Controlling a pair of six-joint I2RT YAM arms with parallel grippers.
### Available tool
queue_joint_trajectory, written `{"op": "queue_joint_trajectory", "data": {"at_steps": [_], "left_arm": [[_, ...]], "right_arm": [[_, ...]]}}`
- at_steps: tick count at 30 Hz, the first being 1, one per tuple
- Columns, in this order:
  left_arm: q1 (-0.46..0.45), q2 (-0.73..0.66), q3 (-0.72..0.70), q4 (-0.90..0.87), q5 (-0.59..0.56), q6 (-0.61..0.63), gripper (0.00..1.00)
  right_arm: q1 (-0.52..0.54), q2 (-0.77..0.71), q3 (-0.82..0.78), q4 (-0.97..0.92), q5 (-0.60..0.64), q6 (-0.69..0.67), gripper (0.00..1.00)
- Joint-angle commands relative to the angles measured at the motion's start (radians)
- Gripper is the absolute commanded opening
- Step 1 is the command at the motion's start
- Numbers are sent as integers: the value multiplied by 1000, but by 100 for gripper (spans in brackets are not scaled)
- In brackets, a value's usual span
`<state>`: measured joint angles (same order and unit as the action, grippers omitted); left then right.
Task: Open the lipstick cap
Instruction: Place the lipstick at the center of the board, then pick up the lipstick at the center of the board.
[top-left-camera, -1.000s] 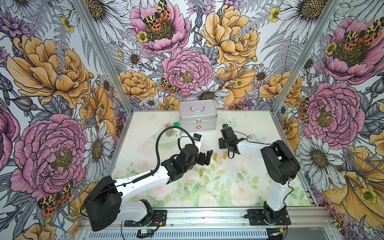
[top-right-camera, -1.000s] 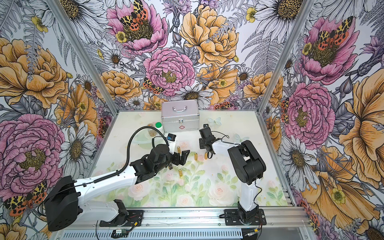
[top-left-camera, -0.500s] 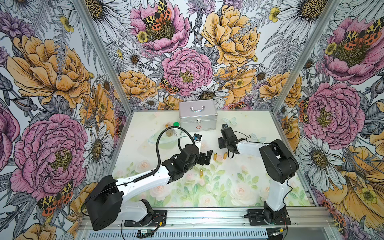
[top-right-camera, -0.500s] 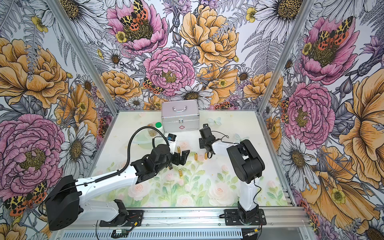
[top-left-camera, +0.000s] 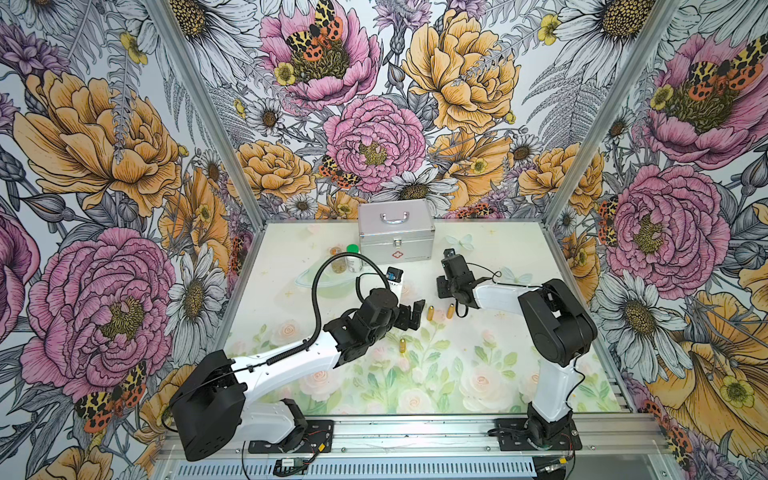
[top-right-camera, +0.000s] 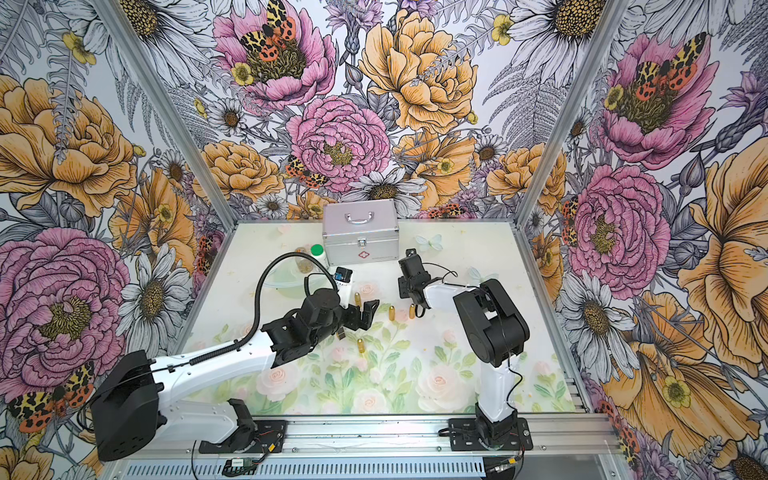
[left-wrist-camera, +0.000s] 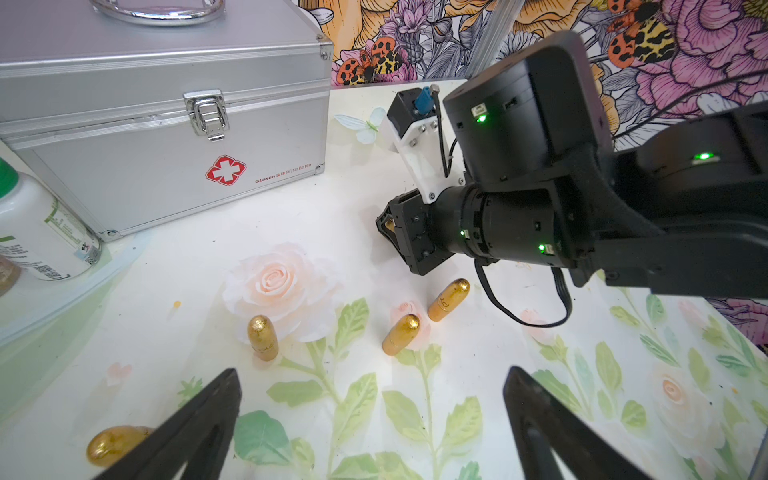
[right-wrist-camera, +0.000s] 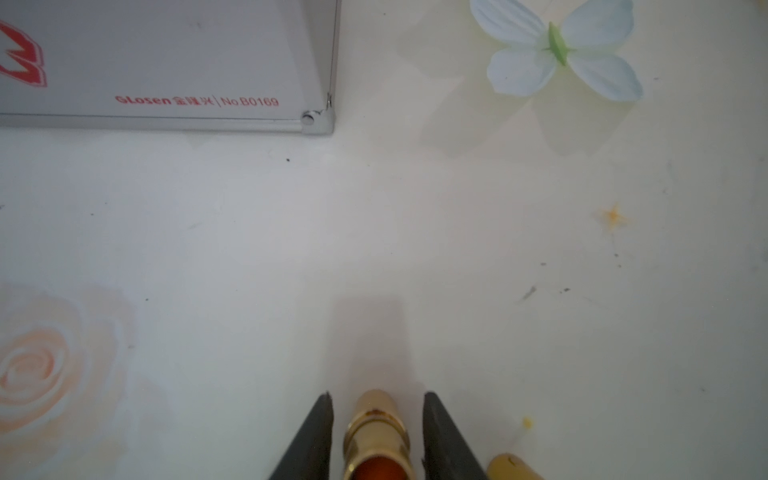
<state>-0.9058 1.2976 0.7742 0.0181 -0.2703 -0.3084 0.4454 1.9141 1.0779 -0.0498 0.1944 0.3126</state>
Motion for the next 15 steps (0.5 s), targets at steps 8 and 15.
{"op": "queue_joint_trajectory", "data": {"at_steps": [8,15], "left_arm": [[-11,-31,13,-15,-19,-5,99],[-39,-59,-2,-42,-34,-8,99]], "right_arm": [[-7,-133,105,-196,-16,20,44],[-8,-239,172,-480,-46,100,50]]}}
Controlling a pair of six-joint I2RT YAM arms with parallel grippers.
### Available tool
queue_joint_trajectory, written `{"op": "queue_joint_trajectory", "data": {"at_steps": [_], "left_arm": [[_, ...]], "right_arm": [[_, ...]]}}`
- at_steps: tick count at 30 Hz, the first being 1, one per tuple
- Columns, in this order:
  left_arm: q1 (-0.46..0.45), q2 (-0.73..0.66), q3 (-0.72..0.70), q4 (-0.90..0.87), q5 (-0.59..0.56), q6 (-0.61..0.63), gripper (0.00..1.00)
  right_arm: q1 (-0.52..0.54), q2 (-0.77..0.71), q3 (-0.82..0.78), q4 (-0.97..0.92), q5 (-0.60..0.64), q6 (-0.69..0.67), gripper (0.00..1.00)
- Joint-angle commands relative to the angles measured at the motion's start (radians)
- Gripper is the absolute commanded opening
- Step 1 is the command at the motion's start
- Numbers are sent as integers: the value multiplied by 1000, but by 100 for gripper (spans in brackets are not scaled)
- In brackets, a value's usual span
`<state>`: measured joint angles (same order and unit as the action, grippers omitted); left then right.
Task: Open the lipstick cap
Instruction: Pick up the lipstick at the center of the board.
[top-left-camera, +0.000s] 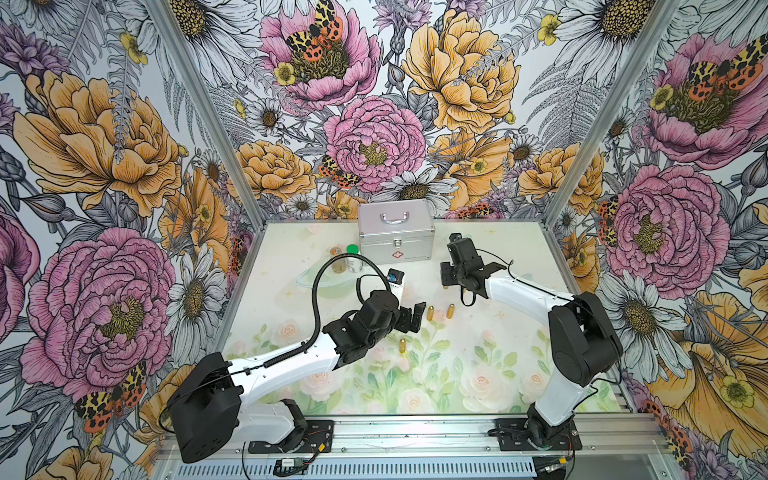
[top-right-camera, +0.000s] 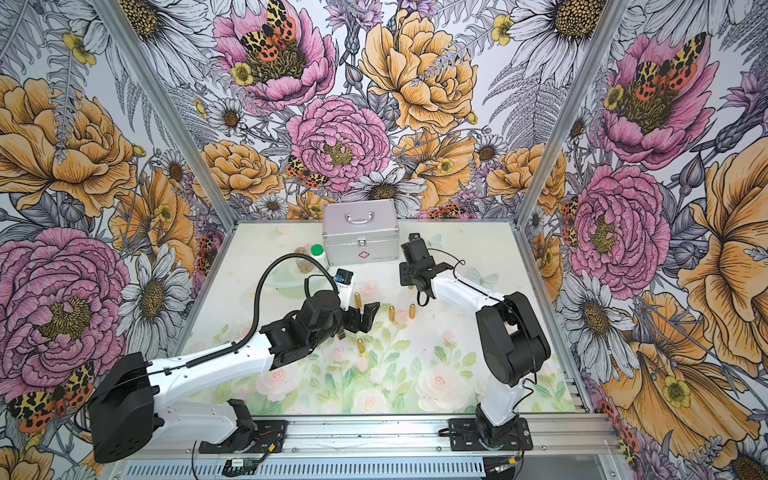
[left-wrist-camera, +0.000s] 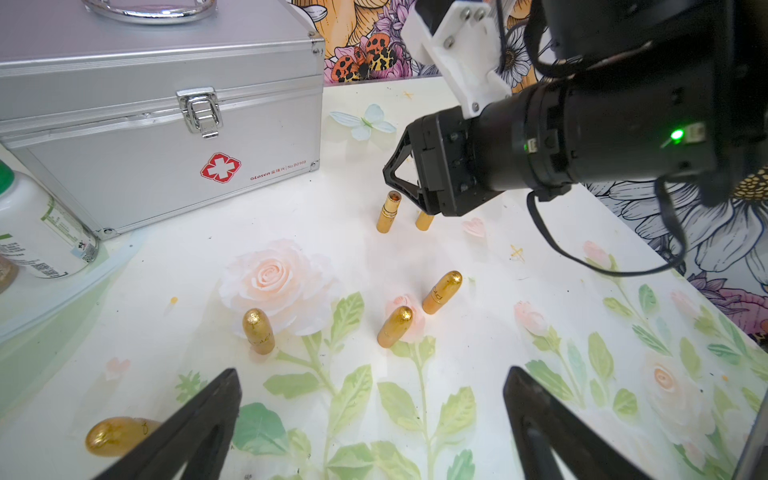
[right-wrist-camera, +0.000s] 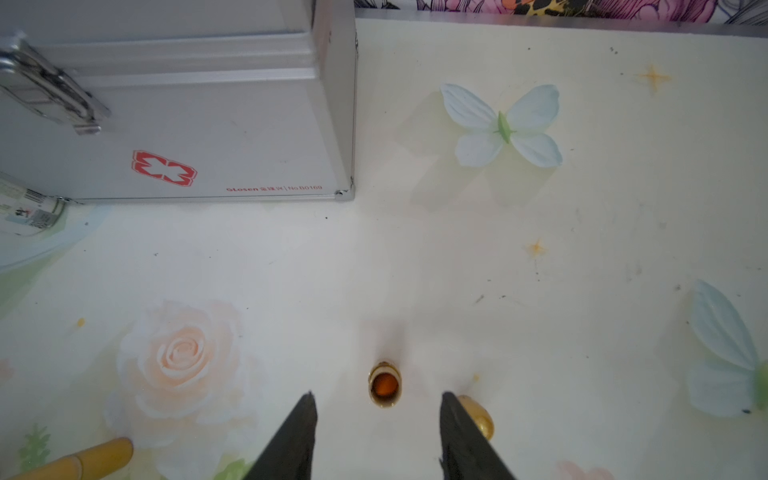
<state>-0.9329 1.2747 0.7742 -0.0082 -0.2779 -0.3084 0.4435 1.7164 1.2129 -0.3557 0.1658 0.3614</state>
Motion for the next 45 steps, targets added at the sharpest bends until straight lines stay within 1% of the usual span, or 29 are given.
{"op": "queue_joint_trajectory", "data": {"at_steps": [1,6,10,14,22,25,31,38,45], "left_arm": [[-15,-39,-5,-18,-25,-8,99],[-32,-62,-30,-26,-21,-5,99],[-47,-75,-50,-27,-12,-3,99],[-62,-78,-58,-29,-4,4,99],[-79,-76,-63,-27,0,11,99],[-86,-75,-64,-25,-6,13,99],[-87,-71,-70,-25,-13,10,99],[-87,-67,-72,-23,-24,10,99],[-87,-67,-79,-18,-32,8,99]], "right_arm": [[-6,-53,47,-214,-23,61,50],[-4,-100,50,-402,-81,125,52],[7,-132,-17,-414,-151,184,53],[24,-95,-49,-411,-182,233,53],[53,-2,-21,-376,-156,257,53],[60,31,-10,-374,-125,258,51],[64,70,-7,-362,-91,256,46],[67,100,3,-343,-86,250,40],[73,103,4,-335,-76,244,33]]}}
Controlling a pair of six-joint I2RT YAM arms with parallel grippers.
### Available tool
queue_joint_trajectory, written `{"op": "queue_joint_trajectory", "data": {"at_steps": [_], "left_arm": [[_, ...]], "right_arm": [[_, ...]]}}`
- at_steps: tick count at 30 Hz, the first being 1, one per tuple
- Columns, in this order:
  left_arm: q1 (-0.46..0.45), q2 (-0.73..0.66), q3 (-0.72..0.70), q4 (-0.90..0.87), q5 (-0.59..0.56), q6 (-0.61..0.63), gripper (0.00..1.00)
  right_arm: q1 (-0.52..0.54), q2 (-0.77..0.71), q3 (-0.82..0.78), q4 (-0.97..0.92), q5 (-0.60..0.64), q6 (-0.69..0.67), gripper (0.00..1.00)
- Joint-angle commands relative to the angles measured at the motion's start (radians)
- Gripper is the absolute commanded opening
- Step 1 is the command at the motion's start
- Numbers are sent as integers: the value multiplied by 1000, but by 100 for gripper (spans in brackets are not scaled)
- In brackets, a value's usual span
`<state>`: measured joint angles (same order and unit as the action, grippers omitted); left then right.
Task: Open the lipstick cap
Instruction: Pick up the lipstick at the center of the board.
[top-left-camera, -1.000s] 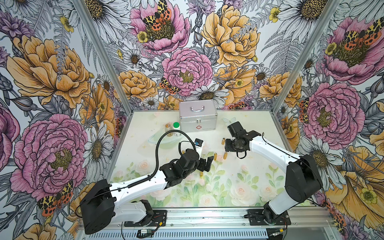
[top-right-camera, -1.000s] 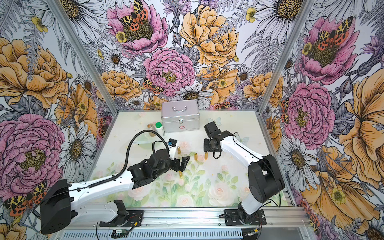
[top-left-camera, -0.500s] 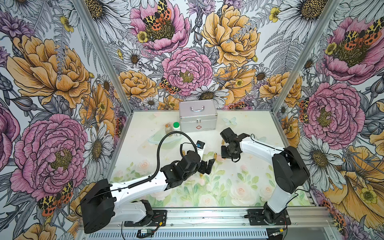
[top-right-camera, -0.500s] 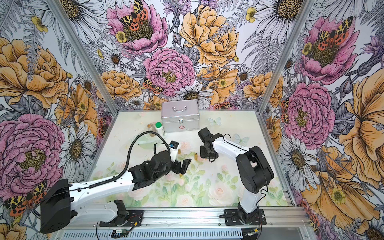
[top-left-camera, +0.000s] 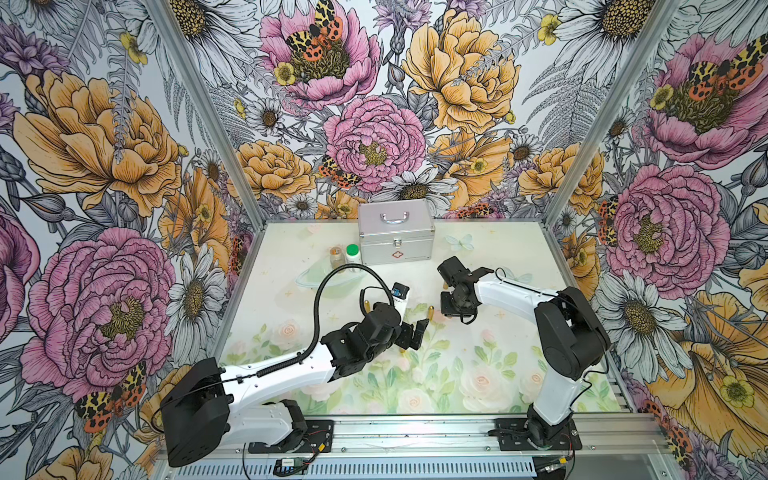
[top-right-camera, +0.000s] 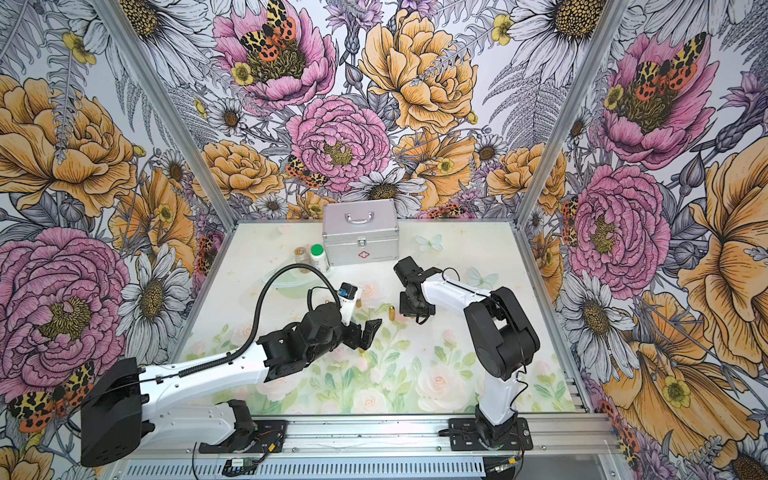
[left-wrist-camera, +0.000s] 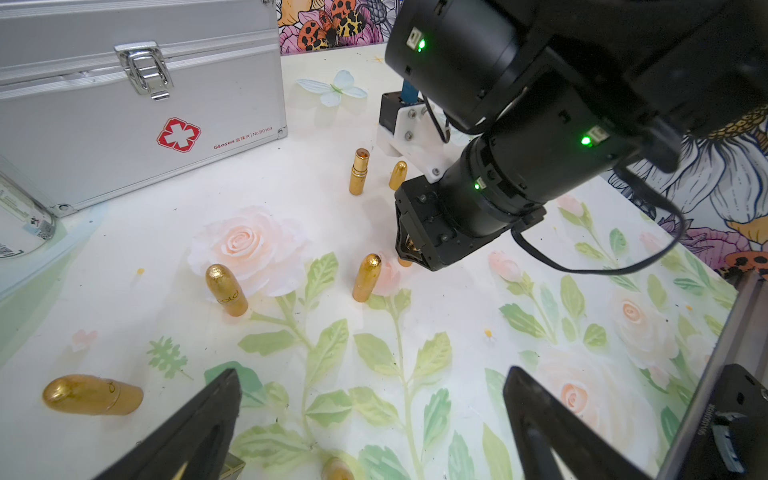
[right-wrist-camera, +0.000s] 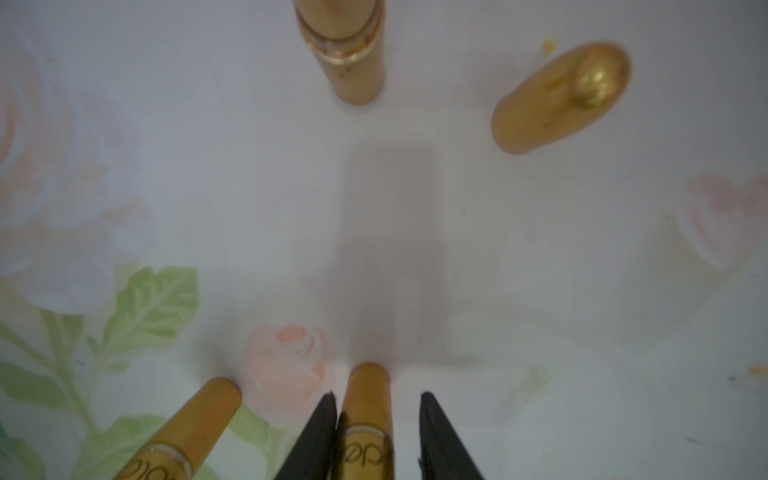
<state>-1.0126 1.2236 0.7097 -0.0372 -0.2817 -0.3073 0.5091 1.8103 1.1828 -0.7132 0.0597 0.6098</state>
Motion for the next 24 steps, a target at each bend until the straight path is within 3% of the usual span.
{"op": "queue_joint_trajectory", "data": {"at_steps": [1,15,24], "left_arm": [[-8,-17,-14,12,-30,7,99],[-7,-25,-18,16,-37,6,99],[-7,-57,-38,16,-52,21,99]], "right_arm": [[8,8,34,23,31,-5,32],[8,-16,31,21,38,-29,23],[-1,-130,11,-28,-19,-58,22]]}}
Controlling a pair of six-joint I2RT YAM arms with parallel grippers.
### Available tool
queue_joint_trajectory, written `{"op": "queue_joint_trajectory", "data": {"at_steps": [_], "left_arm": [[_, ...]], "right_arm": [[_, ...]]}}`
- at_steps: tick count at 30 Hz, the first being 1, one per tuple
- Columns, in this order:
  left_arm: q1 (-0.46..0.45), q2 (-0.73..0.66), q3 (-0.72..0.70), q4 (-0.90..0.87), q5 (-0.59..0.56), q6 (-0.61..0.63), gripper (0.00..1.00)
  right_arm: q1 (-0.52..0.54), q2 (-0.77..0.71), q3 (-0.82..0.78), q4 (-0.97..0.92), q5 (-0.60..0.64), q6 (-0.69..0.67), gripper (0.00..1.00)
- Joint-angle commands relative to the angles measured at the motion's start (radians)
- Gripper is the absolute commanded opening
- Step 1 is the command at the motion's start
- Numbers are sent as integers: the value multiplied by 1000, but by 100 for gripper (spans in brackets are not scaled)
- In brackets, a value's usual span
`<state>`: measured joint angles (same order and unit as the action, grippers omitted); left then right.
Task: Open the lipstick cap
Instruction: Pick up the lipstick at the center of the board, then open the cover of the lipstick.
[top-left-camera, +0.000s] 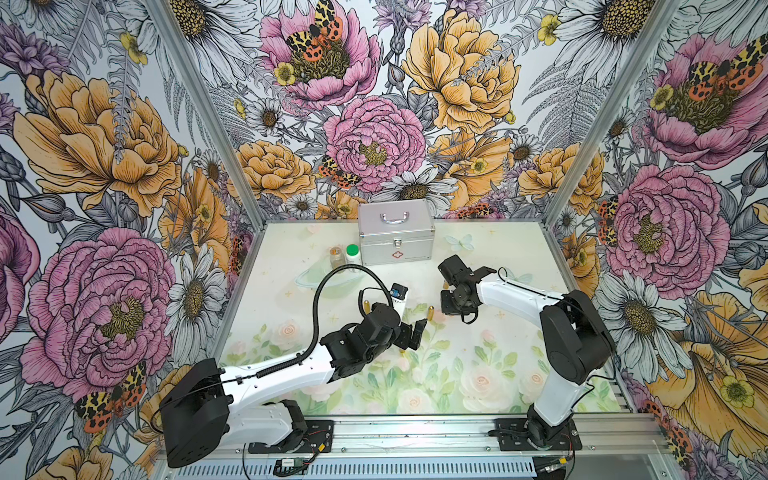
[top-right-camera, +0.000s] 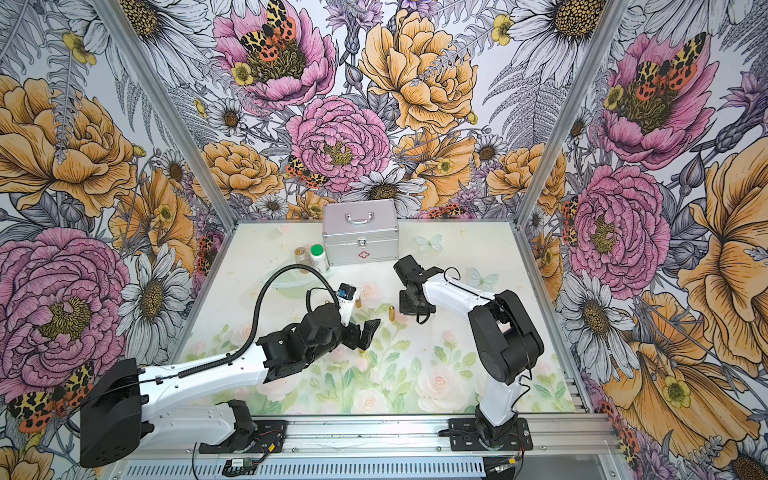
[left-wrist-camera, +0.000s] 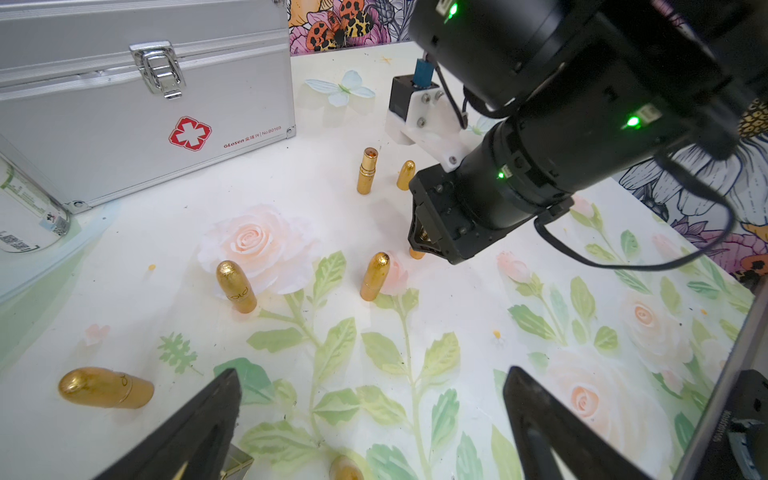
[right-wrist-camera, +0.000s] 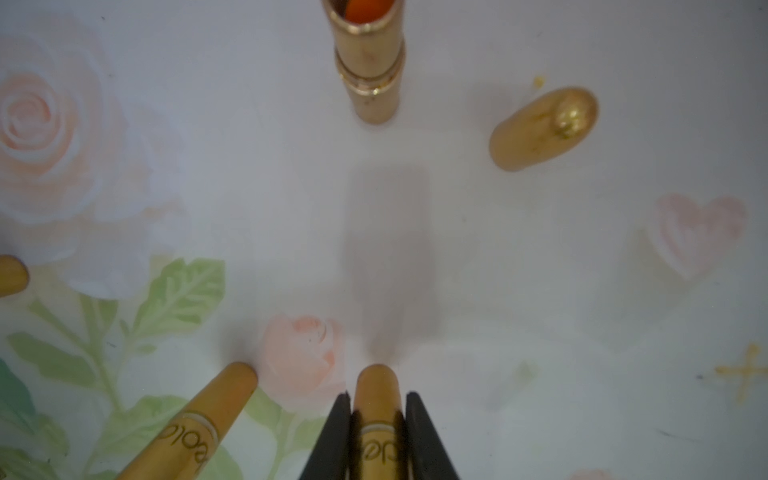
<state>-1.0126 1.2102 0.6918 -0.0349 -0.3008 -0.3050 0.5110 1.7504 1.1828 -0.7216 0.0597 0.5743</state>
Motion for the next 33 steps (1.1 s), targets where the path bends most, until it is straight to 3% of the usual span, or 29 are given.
{"op": "queue_joint_trajectory", "data": {"at_steps": [1,6,12,18,20,25,31,33], "left_arm": [[-7,-50,-24,15,-35,23,99],[-7,-72,-38,28,-12,75,99],[-7,-63,-44,86,139,187,95],[-6,-31,-43,152,252,263,84],[8,-17,-48,192,298,268,74],[27,41,-15,224,384,291,63],[37,105,10,271,413,315,56],[40,115,10,286,421,317,49]], "right_arm": [[-3,-90,10,-34,-29,-31,22],[-6,-157,48,-143,-123,-75,22],[-6,-222,105,-274,-271,-127,22],[-8,-281,133,-328,-422,-144,22],[-8,-304,135,-329,-462,-143,22],[-9,-335,147,-335,-559,-142,22],[-12,-352,155,-334,-611,-133,22],[-12,-351,160,-332,-623,-131,22]]}}
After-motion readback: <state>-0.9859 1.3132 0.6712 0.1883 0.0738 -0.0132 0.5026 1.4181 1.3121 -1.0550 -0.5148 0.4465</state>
